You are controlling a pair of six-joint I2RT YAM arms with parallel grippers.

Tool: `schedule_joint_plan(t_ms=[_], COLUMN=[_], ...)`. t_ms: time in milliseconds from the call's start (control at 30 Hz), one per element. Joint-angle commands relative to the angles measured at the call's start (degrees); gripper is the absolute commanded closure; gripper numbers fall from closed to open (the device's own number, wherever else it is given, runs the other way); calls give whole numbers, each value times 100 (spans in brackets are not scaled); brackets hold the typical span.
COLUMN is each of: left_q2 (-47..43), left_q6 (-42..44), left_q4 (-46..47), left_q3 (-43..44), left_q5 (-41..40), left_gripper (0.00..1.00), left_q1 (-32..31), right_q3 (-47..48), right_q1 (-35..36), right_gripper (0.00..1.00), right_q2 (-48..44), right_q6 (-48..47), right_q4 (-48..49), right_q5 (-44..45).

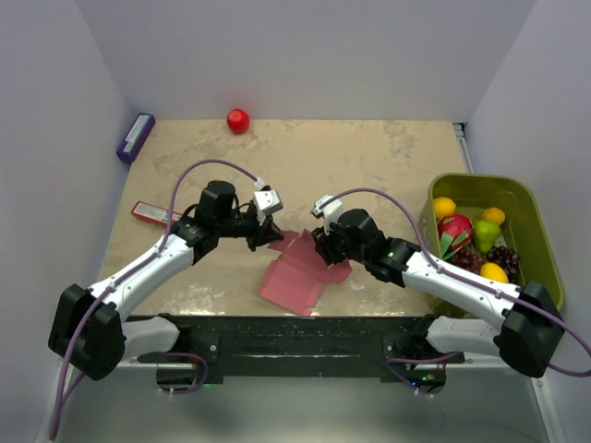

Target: Fold the paper box

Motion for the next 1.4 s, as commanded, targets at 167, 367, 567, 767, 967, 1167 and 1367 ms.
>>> schedule_joint_plan(t_ms=[167,367,567,767,967,1167,1367], left_q2=[134,433,512,512,504,504,565], left_q6=[-186,-274,-265,-266,-204,-125,-90], left_q4=[477,627,697,715,698,627,539], left_q3=[122,131,113,96,87,87,113], left_q5=[-570,-835,-782,-650,-317,53,176], left_gripper=[100,100,100,100,100,100,100], left_q1=[43,43,43,43,43,43,43], right_q3=[79,79,35,35,9,44,97], right_q1=[-8,-8,-8,-8,-8,-8,-9], right_gripper=[68,65,66,64,63,57,55], right_q2=[-1,8,52,228,193,237,228], right_q6=[51,96,96,60,8,-10,-36], right_q4=[174,156,235,288,393,358,358], right_q5=[361,582,450,397,423,643,775])
